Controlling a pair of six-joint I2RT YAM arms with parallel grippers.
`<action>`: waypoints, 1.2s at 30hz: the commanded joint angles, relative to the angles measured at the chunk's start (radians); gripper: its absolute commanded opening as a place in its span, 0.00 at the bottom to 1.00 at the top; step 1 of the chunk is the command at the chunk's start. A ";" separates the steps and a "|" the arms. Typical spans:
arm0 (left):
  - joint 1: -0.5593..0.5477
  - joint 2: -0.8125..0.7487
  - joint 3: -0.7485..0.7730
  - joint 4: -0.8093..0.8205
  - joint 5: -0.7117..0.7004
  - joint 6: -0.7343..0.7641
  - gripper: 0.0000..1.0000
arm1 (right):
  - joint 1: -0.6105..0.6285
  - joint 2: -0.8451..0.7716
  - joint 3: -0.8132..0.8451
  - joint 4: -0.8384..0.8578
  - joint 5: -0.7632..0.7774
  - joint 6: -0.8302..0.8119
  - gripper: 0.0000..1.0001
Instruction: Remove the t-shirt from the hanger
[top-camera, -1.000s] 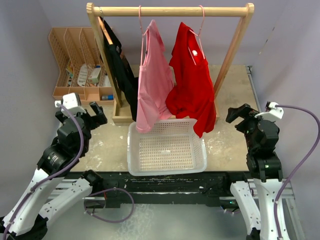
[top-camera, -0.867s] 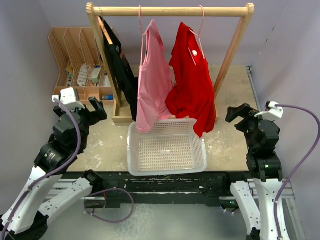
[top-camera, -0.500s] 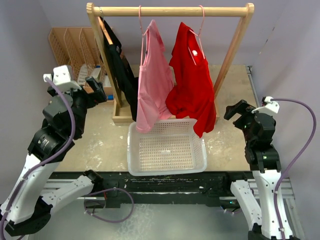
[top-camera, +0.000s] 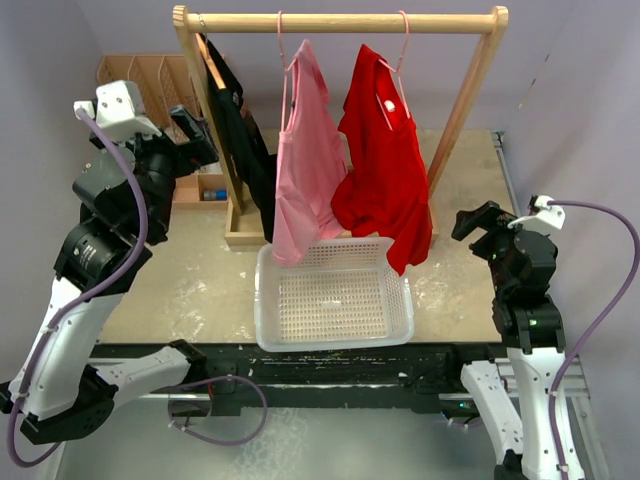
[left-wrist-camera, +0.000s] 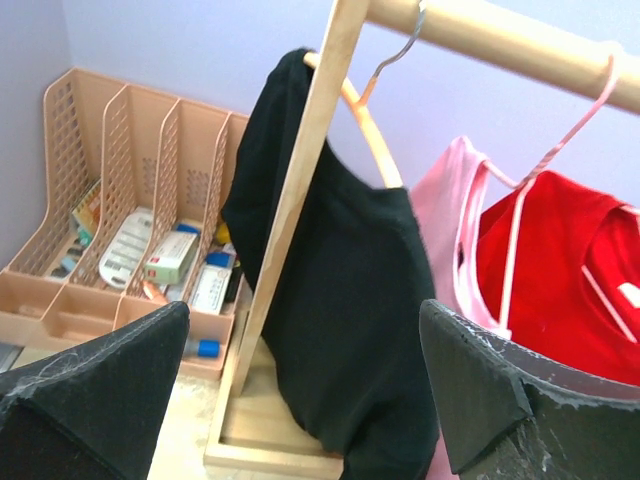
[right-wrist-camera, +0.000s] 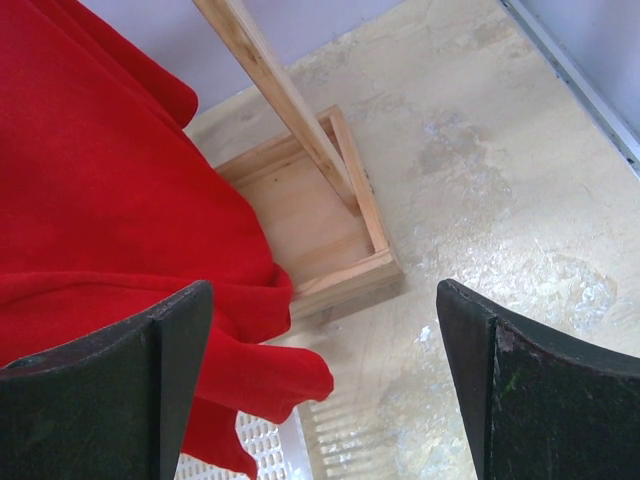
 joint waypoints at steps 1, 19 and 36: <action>-0.003 0.077 0.142 0.074 0.044 0.031 0.96 | 0.002 -0.004 0.046 0.042 -0.014 -0.022 0.94; -0.003 0.455 0.551 -0.110 0.046 -0.039 0.49 | 0.002 -0.009 0.043 -0.004 -0.091 0.008 0.95; -0.002 0.496 0.512 0.032 -0.077 0.023 0.65 | 0.002 0.002 0.009 0.015 -0.171 0.031 0.95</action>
